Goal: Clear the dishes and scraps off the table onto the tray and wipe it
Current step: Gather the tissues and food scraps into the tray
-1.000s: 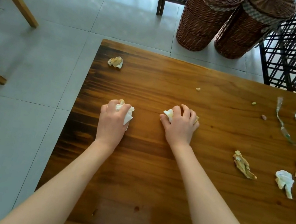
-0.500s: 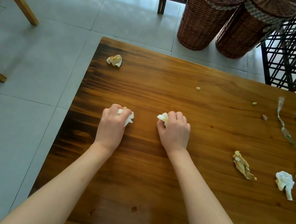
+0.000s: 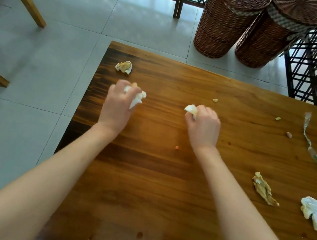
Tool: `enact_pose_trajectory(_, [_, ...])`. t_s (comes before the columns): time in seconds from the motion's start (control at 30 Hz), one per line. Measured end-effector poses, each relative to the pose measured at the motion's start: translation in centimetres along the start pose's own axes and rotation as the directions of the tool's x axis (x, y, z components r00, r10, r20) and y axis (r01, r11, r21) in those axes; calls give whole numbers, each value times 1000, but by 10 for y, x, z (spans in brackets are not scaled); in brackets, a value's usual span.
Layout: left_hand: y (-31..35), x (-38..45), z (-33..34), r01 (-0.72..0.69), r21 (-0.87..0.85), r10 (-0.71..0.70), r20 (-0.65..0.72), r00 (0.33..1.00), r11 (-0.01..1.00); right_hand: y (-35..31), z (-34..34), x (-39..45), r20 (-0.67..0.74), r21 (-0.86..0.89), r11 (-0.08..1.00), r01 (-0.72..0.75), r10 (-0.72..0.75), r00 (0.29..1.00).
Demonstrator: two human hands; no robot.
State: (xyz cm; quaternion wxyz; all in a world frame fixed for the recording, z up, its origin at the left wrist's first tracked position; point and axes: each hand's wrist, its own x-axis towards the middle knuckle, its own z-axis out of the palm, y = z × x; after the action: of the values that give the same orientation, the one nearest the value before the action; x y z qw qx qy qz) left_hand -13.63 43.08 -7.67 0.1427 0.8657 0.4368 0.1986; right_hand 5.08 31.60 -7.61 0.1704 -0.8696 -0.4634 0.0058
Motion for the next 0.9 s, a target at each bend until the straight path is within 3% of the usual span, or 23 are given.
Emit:
enact_pose_trajectory(0.23, [-12, 76, 3, 24, 62, -20, -53, 998, 998, 35, -6, 71, -104, -5, 996, -94, 93, 990])
enact_pose_trajectory(0.43, [-25, 90, 26, 124, 135, -129, 23, 991, 983, 47, 17, 86, -11, -34, 989, -144, 144, 990])
enact_pose_trajectory(0.7, [-19, 86, 37, 254, 221, -250, -45, 967, 942, 42, 25, 63, -42, -34, 999, -21, 19, 999])
enact_pose_trajectory(0.9, [-12, 65, 28, 91, 245, -96, 7, 995, 965, 31, 25, 55, -32, -15, 996, -86, 86, 996])
